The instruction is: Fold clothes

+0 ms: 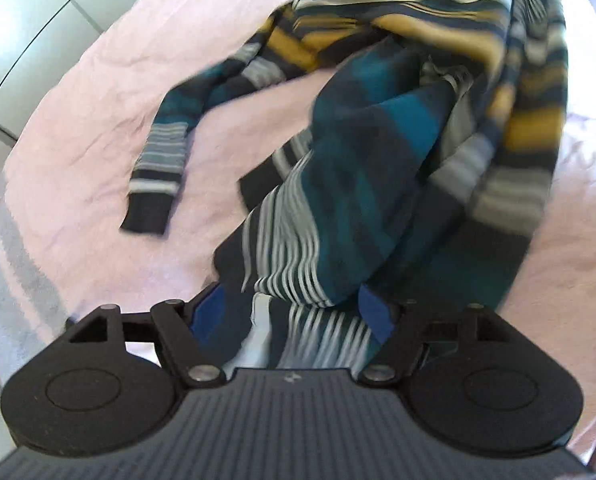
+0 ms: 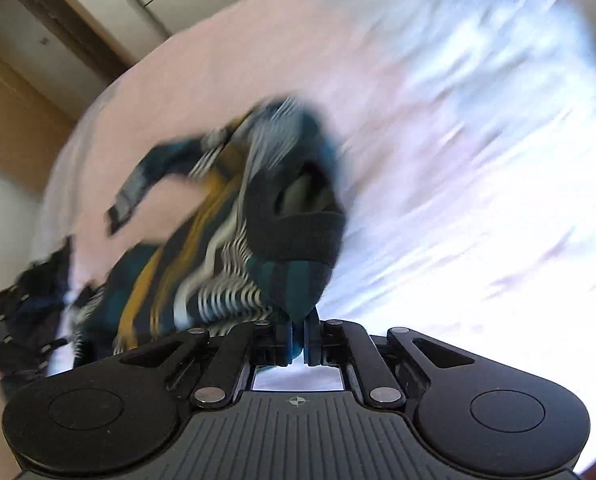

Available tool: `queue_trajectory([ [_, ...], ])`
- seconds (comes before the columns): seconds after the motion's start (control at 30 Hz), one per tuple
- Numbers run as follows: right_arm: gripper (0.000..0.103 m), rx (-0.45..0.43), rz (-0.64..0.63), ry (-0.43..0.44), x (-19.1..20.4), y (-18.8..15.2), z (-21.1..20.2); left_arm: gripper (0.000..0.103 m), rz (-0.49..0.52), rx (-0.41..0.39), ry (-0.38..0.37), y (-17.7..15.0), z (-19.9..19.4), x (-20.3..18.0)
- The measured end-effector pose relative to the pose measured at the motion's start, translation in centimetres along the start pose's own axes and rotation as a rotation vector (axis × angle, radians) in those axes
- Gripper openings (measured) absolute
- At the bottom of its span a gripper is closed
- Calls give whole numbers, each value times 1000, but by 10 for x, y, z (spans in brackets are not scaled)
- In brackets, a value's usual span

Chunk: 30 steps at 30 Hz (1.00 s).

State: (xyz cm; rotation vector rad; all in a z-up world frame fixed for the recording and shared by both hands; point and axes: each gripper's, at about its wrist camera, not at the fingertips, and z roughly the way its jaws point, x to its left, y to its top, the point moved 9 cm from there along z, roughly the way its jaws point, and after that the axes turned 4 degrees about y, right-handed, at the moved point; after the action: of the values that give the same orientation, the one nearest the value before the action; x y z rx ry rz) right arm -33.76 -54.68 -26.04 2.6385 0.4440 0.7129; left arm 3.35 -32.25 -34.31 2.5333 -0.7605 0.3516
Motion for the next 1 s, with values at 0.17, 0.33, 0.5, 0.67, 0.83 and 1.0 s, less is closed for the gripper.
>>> queue_trajectory([
  [0.17,3,-54,-115,-262,-60,49,-55,74,16,-26,-21,20,16,-29],
  [0.33,13,37,-193,-384,-86,31,-21,74,53,21,4,26,50,-52],
  [0.5,67,50,-214,-309,-39,-49,24,66,220,-3,24,28,67,-73],
  [0.67,67,167,-349,52,66,-143,65,4,264,34,-70,28,68,-93],
  [0.83,67,208,-638,279,177,-194,123,1,165,4,-185,24,13,-90],
  [1.0,59,228,-861,234,216,-212,181,2,146,-12,-289,8,-43,-102],
])
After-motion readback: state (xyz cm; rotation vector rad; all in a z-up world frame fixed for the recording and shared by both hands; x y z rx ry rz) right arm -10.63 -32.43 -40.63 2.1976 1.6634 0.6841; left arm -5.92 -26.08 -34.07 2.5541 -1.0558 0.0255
